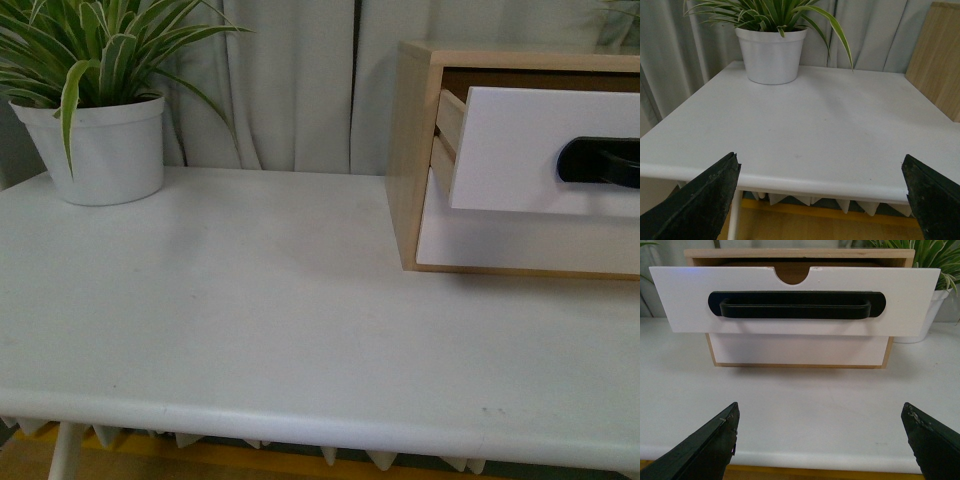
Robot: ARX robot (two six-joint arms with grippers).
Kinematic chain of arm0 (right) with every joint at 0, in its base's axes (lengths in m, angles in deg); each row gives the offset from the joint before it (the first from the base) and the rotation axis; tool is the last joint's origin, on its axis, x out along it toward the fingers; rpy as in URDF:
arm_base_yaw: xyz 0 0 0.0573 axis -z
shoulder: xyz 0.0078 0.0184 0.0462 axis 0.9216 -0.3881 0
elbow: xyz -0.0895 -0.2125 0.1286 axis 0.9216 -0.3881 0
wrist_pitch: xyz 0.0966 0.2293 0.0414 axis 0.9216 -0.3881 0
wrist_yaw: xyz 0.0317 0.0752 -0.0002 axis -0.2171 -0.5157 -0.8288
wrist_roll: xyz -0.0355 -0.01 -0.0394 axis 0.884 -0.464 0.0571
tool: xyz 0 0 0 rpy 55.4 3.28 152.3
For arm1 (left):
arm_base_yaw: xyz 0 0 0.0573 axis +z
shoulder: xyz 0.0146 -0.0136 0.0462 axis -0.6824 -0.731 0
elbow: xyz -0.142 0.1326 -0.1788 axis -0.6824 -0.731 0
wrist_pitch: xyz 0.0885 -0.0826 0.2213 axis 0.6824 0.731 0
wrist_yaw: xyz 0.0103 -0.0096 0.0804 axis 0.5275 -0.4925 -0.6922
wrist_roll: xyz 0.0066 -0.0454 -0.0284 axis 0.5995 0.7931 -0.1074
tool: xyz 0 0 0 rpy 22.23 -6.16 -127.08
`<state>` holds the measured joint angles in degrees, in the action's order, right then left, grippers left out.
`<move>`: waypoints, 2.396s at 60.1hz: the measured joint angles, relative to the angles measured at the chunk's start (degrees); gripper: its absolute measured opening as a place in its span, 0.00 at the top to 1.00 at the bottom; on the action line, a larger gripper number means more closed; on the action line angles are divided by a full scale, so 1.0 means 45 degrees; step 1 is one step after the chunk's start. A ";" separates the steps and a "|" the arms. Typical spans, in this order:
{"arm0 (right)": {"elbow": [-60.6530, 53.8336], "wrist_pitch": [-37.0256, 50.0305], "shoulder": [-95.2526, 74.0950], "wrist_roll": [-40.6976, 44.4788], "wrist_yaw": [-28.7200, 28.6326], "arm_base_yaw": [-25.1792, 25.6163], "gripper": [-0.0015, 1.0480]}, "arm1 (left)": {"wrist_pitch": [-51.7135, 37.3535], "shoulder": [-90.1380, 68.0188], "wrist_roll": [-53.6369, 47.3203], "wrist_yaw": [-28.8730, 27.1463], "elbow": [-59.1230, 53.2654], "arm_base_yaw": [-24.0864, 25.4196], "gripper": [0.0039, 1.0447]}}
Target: Close drawer sideways
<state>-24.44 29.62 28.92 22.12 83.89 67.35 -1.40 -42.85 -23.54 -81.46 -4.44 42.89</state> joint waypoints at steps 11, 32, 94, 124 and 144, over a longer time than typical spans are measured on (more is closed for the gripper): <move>0.0000 0.0000 0.0000 0.0000 0.0000 0.0000 0.09 | 0.0000 0.0000 0.0000 0.0000 0.0000 0.0000 0.06; 0.0000 0.0000 0.0000 0.0000 0.0000 0.0000 0.09 | 0.0000 0.0000 0.0000 0.0000 0.0000 0.0000 0.06; 0.7655 -0.0491 -1.0875 0.9933 -0.3949 0.4216 0.09 | -1.3124 -1.6257 -1.8758 0.1248 0.4201 -0.5255 0.06; 0.9768 -0.1938 -1.2920 1.1764 -0.4750 0.4789 0.09 | -1.2002 -1.9458 -1.7991 0.0185 0.8213 -0.8145 0.06; 1.0321 -0.2176 -1.3682 1.2619 -0.4881 0.5158 0.09 | -1.1817 -2.0536 -1.7685 -0.0238 0.9748 -0.8971 0.06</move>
<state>22.01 19.83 -32.65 78.90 61.92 90.56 -54.57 -135.26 -103.12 -82.53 39.42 2.52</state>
